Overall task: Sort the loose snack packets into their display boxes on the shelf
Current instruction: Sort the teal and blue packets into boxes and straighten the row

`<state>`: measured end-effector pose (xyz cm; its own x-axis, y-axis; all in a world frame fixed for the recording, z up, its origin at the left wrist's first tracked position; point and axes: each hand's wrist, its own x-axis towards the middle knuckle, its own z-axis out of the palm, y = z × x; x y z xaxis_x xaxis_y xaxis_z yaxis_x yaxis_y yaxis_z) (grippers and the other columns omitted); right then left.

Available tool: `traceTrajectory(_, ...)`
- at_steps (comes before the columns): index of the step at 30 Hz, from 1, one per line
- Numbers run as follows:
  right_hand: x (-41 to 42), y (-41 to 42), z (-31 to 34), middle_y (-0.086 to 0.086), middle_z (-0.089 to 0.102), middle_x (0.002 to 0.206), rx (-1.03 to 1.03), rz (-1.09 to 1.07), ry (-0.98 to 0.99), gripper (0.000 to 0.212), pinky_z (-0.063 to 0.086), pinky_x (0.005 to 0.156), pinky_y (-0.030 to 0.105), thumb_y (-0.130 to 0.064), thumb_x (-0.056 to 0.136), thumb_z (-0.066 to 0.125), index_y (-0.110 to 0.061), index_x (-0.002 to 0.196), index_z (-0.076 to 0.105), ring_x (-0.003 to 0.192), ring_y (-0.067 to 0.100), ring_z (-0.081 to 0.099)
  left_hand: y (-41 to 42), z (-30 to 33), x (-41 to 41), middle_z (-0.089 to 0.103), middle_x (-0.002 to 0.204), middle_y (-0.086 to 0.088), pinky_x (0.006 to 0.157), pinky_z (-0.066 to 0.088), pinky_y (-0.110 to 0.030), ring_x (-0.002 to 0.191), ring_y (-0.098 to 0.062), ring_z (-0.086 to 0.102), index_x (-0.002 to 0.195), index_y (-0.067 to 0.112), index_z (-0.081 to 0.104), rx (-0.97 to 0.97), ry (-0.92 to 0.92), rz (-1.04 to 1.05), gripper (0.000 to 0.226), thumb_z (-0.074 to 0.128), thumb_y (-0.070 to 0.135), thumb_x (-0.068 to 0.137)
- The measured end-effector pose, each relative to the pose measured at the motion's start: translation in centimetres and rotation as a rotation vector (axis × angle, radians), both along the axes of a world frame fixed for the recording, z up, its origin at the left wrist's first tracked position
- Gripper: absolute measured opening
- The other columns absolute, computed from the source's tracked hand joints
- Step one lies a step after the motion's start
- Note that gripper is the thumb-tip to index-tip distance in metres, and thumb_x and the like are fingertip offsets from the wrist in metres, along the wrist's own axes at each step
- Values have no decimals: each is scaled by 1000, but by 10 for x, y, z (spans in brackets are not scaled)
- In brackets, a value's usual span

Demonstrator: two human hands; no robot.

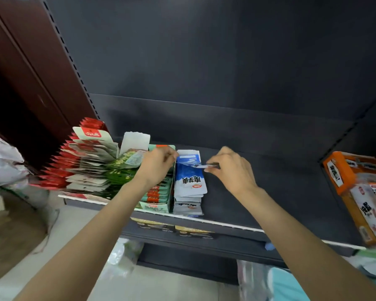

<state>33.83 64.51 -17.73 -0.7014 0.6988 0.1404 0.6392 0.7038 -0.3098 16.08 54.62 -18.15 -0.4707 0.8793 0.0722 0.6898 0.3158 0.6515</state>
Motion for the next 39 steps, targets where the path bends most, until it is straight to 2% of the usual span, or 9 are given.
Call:
traceTrajectory(3,-13,-5,3,2,51,110,1,68,-27,22,50,75,32,-18,89,62,-18,110,68,91,24,60,-5,-2,-3,67,98,-4,79,48,-30,88,-20,61,95,13,64,12,-5,-72,18,45,10,96)
traceTrajectory(8,-23,-12,-7,4,49,111,-81,144,-109,26,50,81,36,-4,90,56,-12,111,68,97,24,57,-17,-7,-7,55,104,-3,88,38,-24,101,-20,52,95,11,61,-52,109,-288,25,38,-1,93)
traceTrajectory(16,-14,-10,-27,2,46,127,-339,188,-74,52,38,101,29,-29,84,69,-16,132,53,117,17,44,-15,-8,0,46,139,-10,105,35,-32,127,-25,43,134,12,44,-316,145,-447,47,41,1,89)
traceTrajectory(20,-6,-6,-38,-7,23,153,-282,278,-207,78,26,113,37,-41,79,71,-25,145,34,139,12,14,-18,-13,0,24,151,-2,112,25,-34,137,-22,27,148,17,19,-504,344,-556,75,58,26,86)
traceTrajectory(23,-3,-6,-46,-8,19,155,-172,319,-223,85,24,114,35,-35,77,74,-25,146,26,142,10,11,-17,-22,5,27,145,-3,108,28,-37,132,-23,31,147,18,16,-456,581,-558,85,62,47,82)
traceTrajectory(29,-7,-7,-56,-4,28,151,-64,331,-205,78,30,110,31,-29,83,68,-22,147,24,135,13,30,-9,-26,14,31,148,-11,108,27,-38,132,-28,34,144,10,26,-392,851,-537,69,52,44,89)
traceTrajectory(32,-8,0,-46,-6,36,148,-136,333,-152,62,32,107,28,-30,90,60,-24,146,32,131,13,37,-9,-19,7,31,151,-8,109,27,-37,134,-26,34,147,14,25,-376,822,-570,57,37,41,97)
traceTrajectory(35,-13,11,-36,-5,44,142,-159,347,-128,53,36,104,30,-33,92,55,-25,142,39,128,14,40,-3,-10,-2,51,135,-6,102,32,-35,123,-23,46,141,17,34,-323,727,-578,45,33,37,101)
traceTrajectory(39,-22,18,-31,-7,45,136,-259,333,-112,64,38,100,31,-42,82,67,-27,139,40,125,12,40,10,-9,-16,62,112,-9,94,39,-40,107,-28,54,138,21,38,-358,623,-549,39,30,30,102)
